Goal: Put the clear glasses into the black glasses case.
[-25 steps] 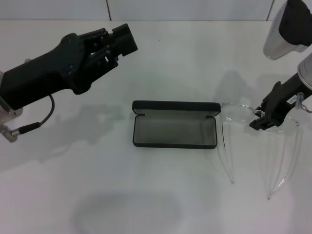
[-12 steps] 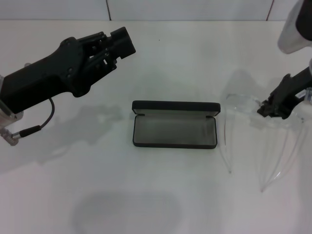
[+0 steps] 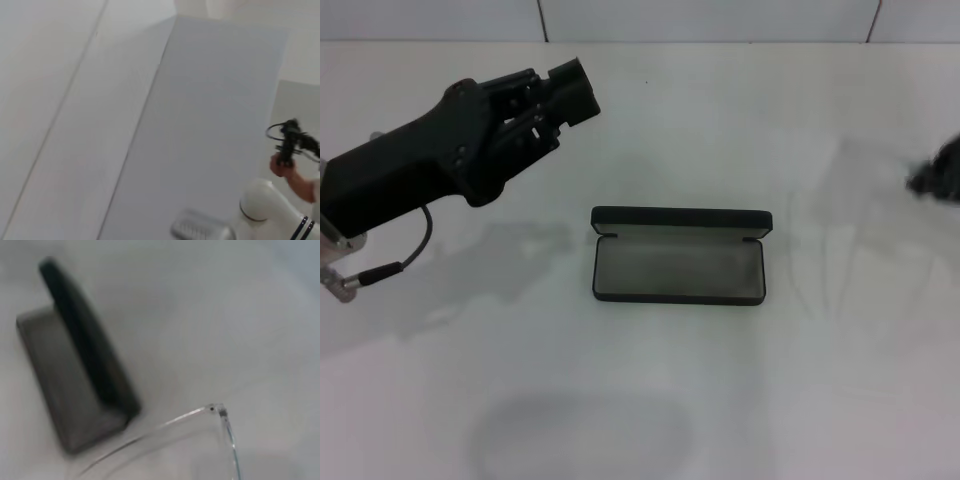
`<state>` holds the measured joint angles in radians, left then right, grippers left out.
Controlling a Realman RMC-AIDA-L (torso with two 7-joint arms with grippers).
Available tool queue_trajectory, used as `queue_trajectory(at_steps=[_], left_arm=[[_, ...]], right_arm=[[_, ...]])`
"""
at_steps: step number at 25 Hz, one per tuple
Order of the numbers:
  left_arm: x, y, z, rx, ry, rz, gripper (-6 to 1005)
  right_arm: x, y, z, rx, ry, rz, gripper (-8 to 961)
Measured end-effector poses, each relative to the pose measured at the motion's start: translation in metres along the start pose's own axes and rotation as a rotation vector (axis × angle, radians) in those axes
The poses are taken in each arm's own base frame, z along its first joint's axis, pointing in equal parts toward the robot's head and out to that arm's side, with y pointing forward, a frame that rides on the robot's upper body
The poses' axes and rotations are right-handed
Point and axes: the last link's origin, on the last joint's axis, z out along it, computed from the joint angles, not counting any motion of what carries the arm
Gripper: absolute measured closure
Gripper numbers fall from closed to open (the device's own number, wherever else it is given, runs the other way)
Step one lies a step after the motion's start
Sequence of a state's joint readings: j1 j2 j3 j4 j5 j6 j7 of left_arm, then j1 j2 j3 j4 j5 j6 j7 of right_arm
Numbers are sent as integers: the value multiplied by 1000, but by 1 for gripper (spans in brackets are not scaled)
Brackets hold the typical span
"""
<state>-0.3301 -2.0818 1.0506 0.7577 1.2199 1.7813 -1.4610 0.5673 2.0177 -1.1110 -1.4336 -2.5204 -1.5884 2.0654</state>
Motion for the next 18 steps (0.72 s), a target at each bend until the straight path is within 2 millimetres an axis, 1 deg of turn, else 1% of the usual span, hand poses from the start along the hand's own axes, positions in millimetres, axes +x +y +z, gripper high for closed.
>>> queue_trajectory(at_steps=[1,3,5,8,10,13,14,16,18], left_arm=[[1,1,1,-16,1,1,771],[3,4,5,-54,1,6,771],[6,6,10,-95,-1,9,771],[11,10,17,-156,2,6,771],[15,13,23,-209,2,3,772],[18,16,36,-280,-16,-11,772],[17,17,41,-299,-26,-15,772],[16,18,48,-330,-43,-20,890],[17,19,52,-348,-49,-17,899]], right_arm=[[-1,-1,-9,21,-42,6,850],[-3,1,-31,65,-176,26,850],[-4,5,-47,89,-313,43,851],[-12,13,-60,74,-507,31,861],[-17,19,-59,25,-600,9,869],[-24,28,-46,-89,-734,2,879],[-28,32,-38,-136,-769,1,879],[-35,39,-23,-218,-826,-1,880],[-42,45,-7,-281,-851,-12,881]])
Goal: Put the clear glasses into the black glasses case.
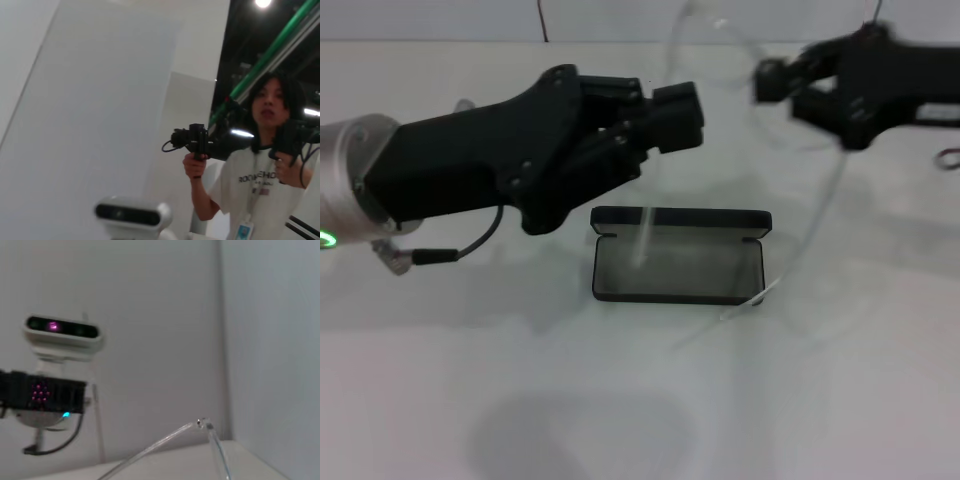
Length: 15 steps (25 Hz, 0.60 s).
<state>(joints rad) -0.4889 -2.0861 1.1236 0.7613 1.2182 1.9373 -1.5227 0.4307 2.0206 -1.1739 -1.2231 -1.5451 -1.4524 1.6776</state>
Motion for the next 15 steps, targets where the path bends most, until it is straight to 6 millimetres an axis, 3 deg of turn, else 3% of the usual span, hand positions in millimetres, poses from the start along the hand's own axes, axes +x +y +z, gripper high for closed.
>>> queue_trajectory(at_steps=[6,15], left_arm=[[0,-1,3,-9,-7,7,916],[-7,-3,-2,22,13,17,919]], right_arm=[[8,2,32,-116,-76,34,882],[-4,7,35,-179,-191,11,882]])
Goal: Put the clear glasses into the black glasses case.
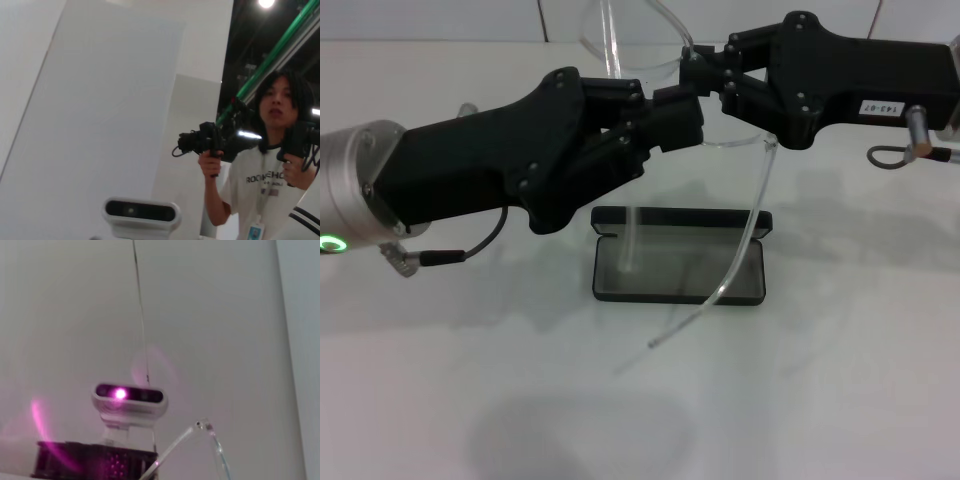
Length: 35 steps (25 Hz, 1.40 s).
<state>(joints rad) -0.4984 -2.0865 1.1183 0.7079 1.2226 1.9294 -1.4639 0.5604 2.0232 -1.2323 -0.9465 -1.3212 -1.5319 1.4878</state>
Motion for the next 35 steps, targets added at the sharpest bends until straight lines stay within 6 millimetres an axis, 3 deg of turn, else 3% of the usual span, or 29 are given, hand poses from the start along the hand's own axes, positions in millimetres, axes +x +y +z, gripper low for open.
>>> queue_trajectory(at_steps=[35], left_arm=[[-10,-9,-10,123,92,30,927]], right_arm=[[7,14,0,-70,-55,34,883]])
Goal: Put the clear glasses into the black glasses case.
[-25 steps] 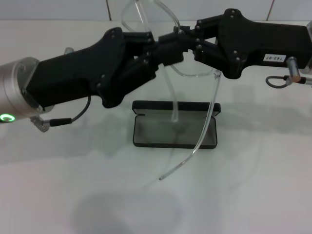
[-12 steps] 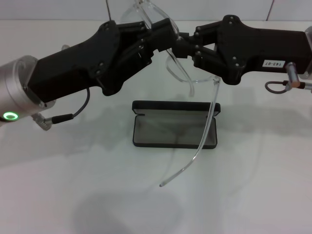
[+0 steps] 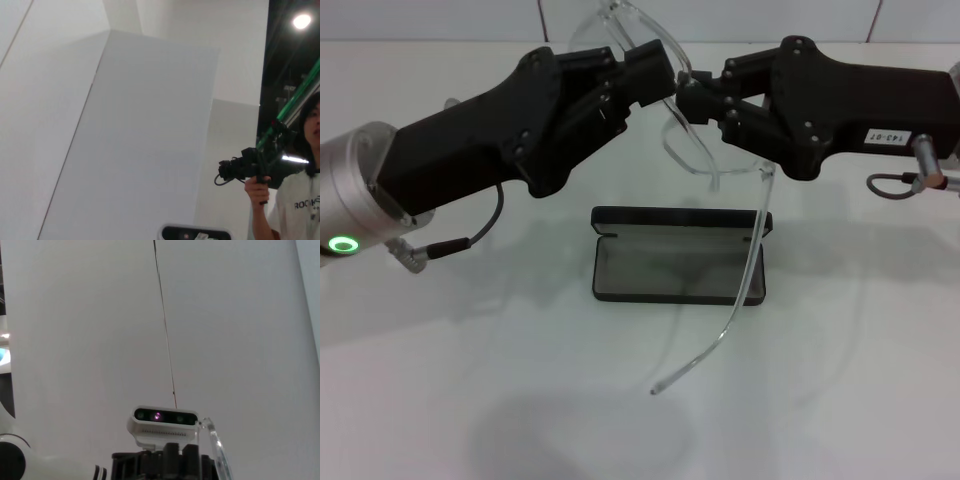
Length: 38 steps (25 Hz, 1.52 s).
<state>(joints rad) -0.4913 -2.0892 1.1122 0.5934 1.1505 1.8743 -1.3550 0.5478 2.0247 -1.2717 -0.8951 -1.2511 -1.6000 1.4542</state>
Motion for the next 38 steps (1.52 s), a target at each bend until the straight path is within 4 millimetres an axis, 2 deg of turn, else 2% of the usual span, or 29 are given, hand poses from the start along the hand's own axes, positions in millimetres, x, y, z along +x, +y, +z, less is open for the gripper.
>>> queue_trajectory(at_steps=[15,18,24,31,34,38], left_arm=[[-1,2,-1,-8,2,0,930],[0,10,-2,-63,3,26,931],[11,17,-13,-105,22,58,932],[8,18,-21,-80,8,55,934],[4,18,-18,-95,-18,37,935],[-7,21,-1,-169,-71,9,935]], right_arm=[[1,3,-6,2,-43,7,883],[2,2,-8,13,-50,10,883],[-6,2,-36,69,-148,4,883],[-24,18,-74,70,-438,-41,883],[-29,22,-81,76,-536,-74,883],[-29,26,-85,84,-641,-141,884]])
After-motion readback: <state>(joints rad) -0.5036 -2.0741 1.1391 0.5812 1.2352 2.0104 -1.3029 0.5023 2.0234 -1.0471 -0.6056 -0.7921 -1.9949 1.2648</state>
